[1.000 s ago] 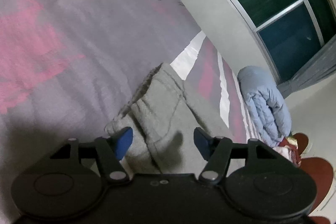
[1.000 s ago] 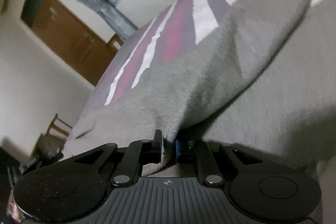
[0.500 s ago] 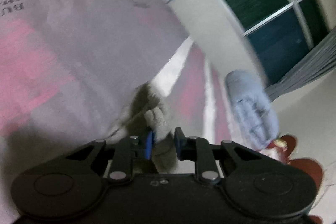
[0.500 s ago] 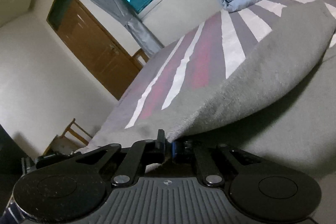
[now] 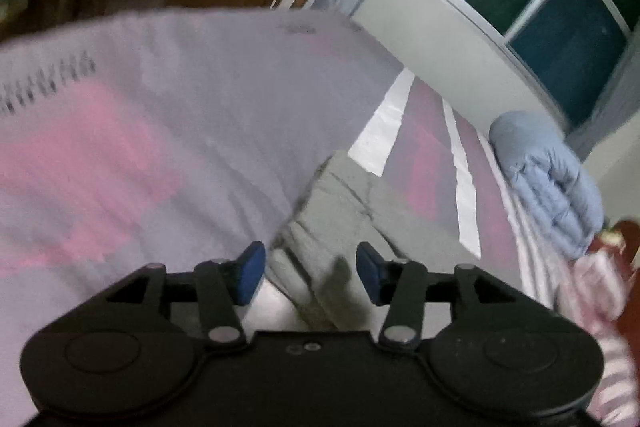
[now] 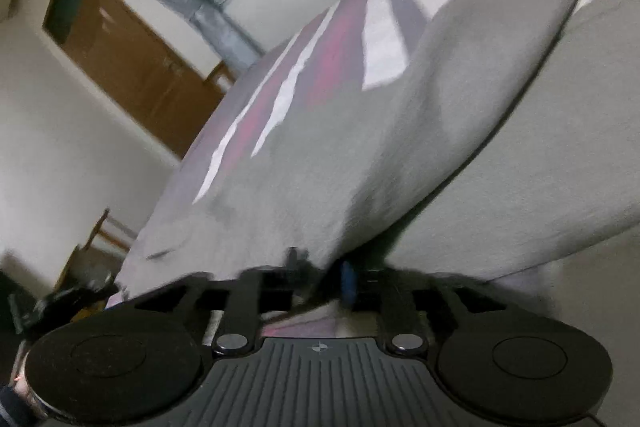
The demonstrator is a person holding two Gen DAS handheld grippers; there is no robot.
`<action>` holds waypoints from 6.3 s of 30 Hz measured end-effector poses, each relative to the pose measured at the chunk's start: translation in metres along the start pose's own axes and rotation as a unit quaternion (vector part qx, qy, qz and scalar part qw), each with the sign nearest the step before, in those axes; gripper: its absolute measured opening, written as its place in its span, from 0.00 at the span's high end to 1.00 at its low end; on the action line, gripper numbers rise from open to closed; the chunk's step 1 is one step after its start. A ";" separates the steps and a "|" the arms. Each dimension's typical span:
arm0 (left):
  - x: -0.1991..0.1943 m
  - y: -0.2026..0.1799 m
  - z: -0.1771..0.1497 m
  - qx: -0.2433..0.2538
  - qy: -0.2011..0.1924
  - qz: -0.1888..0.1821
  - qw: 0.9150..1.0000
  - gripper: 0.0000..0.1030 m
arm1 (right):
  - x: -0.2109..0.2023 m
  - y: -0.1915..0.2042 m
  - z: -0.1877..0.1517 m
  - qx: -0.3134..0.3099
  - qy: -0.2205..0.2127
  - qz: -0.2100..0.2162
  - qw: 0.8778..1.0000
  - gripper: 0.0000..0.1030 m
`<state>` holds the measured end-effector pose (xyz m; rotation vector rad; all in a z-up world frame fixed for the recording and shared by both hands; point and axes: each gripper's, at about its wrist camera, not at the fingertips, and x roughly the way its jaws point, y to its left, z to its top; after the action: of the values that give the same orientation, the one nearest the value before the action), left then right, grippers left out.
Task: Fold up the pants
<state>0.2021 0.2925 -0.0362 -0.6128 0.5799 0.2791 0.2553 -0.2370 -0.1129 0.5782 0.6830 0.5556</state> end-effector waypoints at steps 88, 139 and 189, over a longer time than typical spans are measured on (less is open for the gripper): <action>0.031 -0.093 -0.136 0.124 -0.044 0.085 0.988 0.06 | -0.134 -0.179 0.064 0.058 -0.100 -0.163 0.980 0.86; 0.031 -0.093 -0.134 0.119 -0.040 0.080 0.989 0.06 | -0.193 -0.285 0.057 0.248 -0.205 -0.127 0.938 0.95; 0.023 -0.090 -0.128 0.102 -0.050 0.085 0.990 0.06 | -0.219 -0.293 0.045 0.294 -0.243 -0.138 0.914 0.92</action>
<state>0.2029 0.1454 -0.0942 -0.3497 0.5567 0.4028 0.2277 -0.5979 -0.1836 1.1176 0.4334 -0.0855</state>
